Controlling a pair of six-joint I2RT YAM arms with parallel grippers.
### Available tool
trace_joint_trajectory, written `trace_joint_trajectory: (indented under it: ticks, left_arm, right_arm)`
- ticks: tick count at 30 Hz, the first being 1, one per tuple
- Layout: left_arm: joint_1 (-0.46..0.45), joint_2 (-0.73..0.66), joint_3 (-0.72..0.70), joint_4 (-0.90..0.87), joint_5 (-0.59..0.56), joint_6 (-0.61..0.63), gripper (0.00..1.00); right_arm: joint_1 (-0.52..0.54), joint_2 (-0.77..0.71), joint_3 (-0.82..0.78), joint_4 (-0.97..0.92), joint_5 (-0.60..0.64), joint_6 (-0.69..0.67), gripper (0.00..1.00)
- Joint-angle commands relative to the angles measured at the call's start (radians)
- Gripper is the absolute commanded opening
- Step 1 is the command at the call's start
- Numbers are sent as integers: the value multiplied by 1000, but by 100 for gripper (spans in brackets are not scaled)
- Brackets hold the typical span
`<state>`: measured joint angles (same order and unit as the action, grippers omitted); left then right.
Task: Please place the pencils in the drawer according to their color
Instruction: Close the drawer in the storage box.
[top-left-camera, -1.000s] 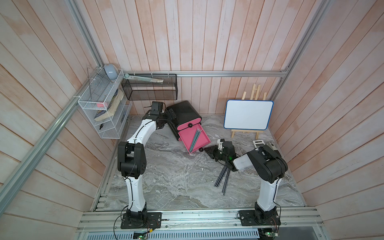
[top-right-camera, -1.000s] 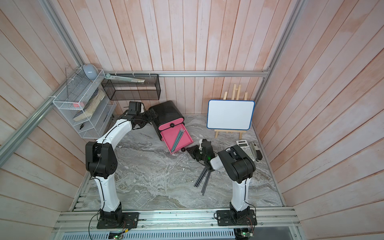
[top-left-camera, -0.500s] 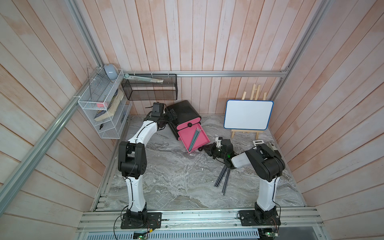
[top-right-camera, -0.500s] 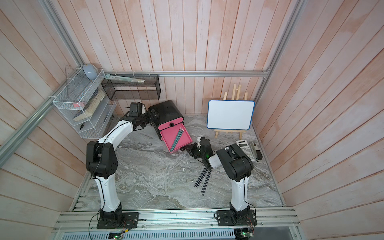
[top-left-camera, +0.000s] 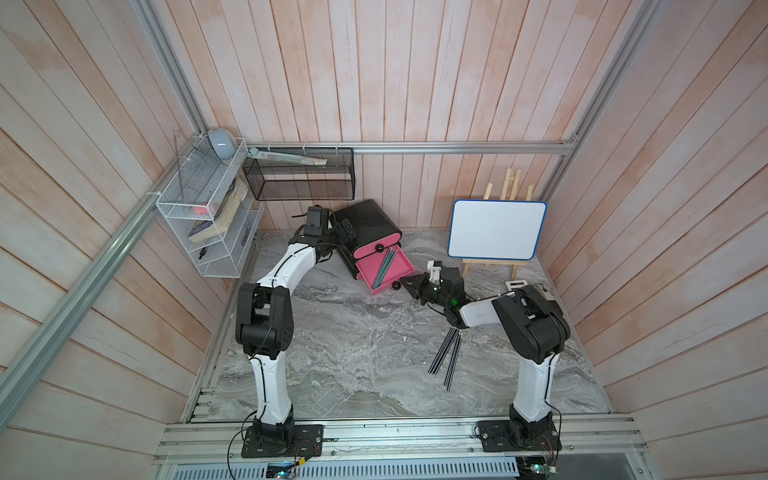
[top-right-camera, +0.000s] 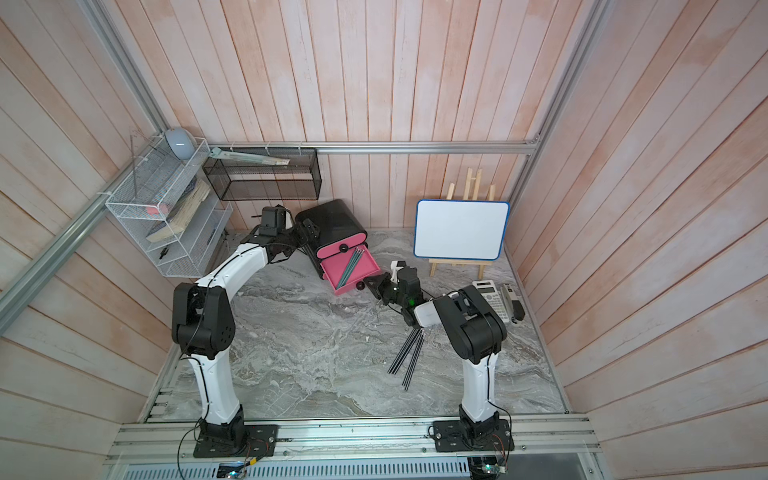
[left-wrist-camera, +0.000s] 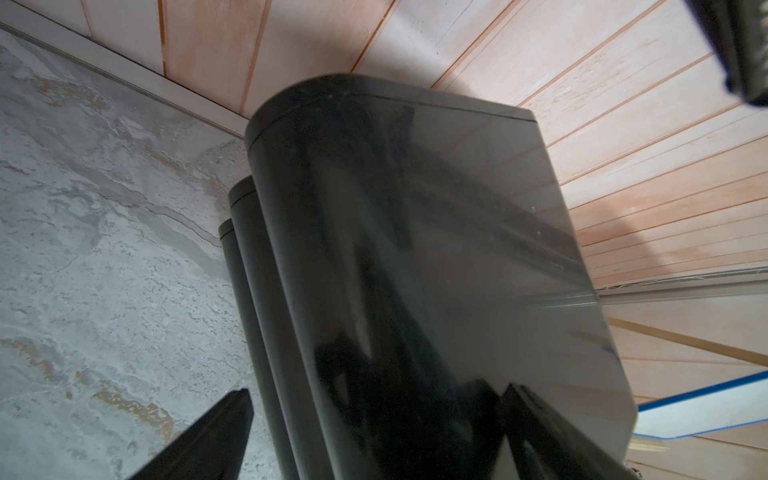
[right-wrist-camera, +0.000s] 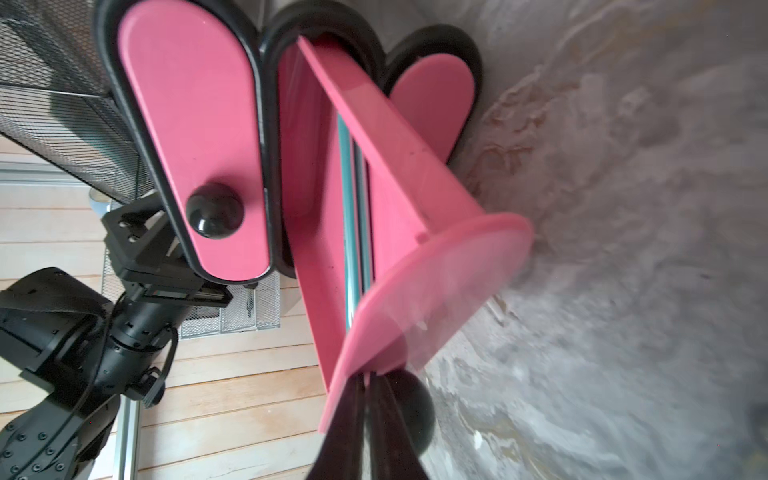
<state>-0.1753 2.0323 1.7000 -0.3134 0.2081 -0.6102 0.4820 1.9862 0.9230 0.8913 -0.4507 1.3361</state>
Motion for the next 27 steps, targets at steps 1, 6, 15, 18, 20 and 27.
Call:
trace_joint_trajectory:
  ticks: [1,6,15,18,20,27]
  left_arm:
    - [-27,11,-52,-114,21,30,100]
    - [-32,11,-68,-104,25,26,99]
    - [-35,8,-83,-95,34,27,100]
    - [-34,10,-85,-92,37,29,99]
    - [-34,11,-86,-92,38,30,99]
    - [-34,11,-93,-86,43,30,99]
  right_arm:
    - [6,29,71,8,-10,-7,10]
    - [6,97,172,-46,-8,-20,10]
    - [4,36,156,-36,-16,-72,10]
    - [-3,-30,96,-27,-19,-96,10]
    - [-7,-66,57,-24,-25,-106,10]
    - [-29,-82,-81,10,-31,-101,10]
